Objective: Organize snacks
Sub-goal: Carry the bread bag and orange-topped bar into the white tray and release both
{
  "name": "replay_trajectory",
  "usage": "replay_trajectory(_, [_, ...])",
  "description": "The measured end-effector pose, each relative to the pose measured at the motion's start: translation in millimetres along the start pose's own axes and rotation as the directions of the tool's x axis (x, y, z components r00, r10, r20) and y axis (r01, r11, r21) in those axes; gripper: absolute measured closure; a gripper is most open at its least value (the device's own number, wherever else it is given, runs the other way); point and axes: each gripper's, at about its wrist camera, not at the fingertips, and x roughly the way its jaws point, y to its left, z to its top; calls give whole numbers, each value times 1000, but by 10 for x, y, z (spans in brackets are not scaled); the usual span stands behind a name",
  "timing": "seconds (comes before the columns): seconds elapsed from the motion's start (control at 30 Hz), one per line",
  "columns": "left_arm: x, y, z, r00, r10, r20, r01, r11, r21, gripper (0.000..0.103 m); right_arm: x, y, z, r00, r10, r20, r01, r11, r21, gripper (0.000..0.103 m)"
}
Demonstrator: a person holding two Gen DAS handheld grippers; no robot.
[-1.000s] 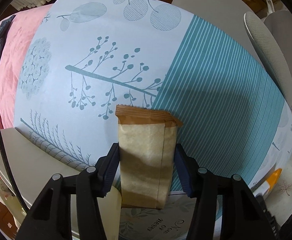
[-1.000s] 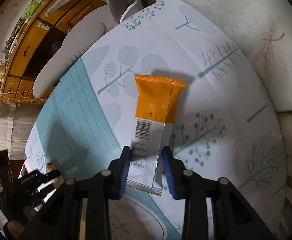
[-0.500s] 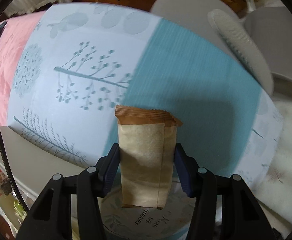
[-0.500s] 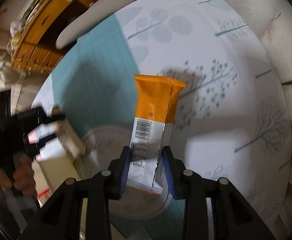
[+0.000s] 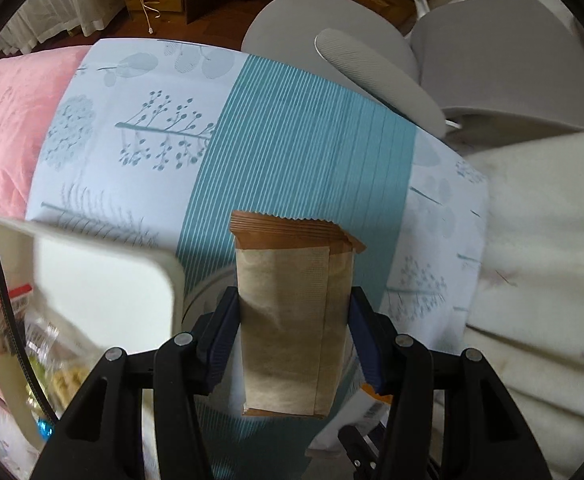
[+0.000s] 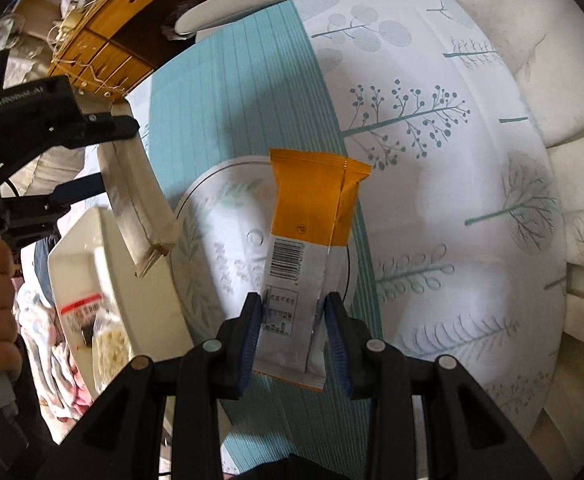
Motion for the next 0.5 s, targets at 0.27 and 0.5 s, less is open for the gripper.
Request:
replay_trajectory(0.27, [-588, 220, -441, 999, -28, 43, 26, 999, 45, 51, -218, 315, -431, 1000, -10, 18, 11, 994, -112, 70])
replay_trajectory(0.5, [-971, 567, -915, 997, -40, 66, 34, 996, 81, 51, -430, 656, -823, 993, 53, 109, -31, 980, -196, 70])
